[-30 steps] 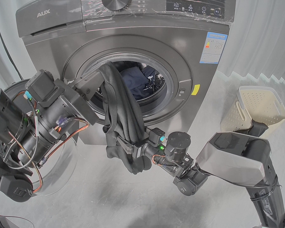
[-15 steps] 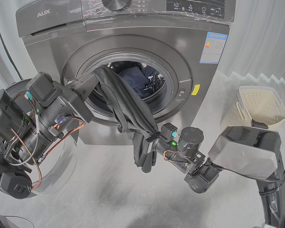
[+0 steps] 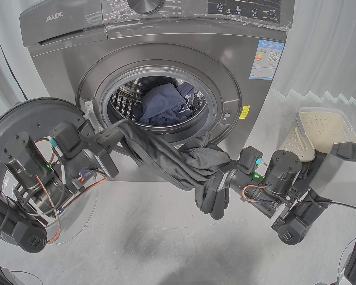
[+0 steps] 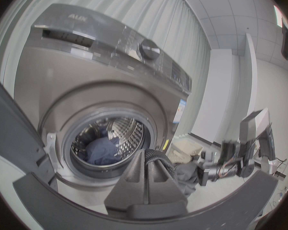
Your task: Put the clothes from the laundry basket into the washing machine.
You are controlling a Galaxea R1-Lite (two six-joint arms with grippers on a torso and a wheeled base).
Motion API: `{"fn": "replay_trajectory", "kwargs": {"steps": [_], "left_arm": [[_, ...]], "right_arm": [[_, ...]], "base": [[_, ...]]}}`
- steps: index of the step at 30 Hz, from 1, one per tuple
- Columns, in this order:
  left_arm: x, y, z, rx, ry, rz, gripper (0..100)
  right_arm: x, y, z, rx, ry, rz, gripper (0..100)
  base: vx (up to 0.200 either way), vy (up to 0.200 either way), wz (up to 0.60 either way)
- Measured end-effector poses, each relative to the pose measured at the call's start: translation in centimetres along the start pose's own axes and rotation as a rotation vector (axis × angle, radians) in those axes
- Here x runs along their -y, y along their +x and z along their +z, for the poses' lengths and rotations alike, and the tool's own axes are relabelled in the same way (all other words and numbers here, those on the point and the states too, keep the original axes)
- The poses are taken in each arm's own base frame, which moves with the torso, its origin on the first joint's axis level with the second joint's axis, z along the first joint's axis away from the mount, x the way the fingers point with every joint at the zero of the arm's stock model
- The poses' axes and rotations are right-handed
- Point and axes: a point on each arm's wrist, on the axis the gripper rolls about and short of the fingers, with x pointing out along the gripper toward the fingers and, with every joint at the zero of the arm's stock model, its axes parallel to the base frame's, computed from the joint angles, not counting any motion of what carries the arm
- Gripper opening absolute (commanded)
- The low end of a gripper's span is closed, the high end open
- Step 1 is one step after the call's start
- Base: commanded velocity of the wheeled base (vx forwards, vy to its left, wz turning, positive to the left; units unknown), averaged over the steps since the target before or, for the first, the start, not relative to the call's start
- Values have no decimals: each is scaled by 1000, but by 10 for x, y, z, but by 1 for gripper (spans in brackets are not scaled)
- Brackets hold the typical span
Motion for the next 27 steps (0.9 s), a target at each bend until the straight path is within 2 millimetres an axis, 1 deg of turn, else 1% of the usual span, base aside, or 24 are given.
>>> {"fn": "replay_trajectory", "kwargs": {"steps": [3,7,11,15,16,22,27], "left_arm": [[-2,-2,-15,-56,-3,5,0],[-1,-5,-36,-124,7,-10,0],[2,-8,-56,-199,34,-39,0],[4,-9,-68,-244,35,-50,0],[4,-9,-70,-253,33,-51,100],[4,-15,-79,-299,24,-60,100],[5,-23,-87,-351,19,-68,100]], "right_arm": [[-5,-6,12,28,8,3,0],[-9,-8,27,72,18,11,0],[-13,-9,36,102,26,22,0],[-15,-9,40,116,30,30,0],[-15,-9,41,118,31,30,0],[-16,-9,46,135,31,32,0],[-10,-8,53,161,28,16,0]], "base": [[0,0,0],[0,0,0],[0,0,0],[0,0,0],[0,0,0],[0,0,0],[0,0,0]]}}
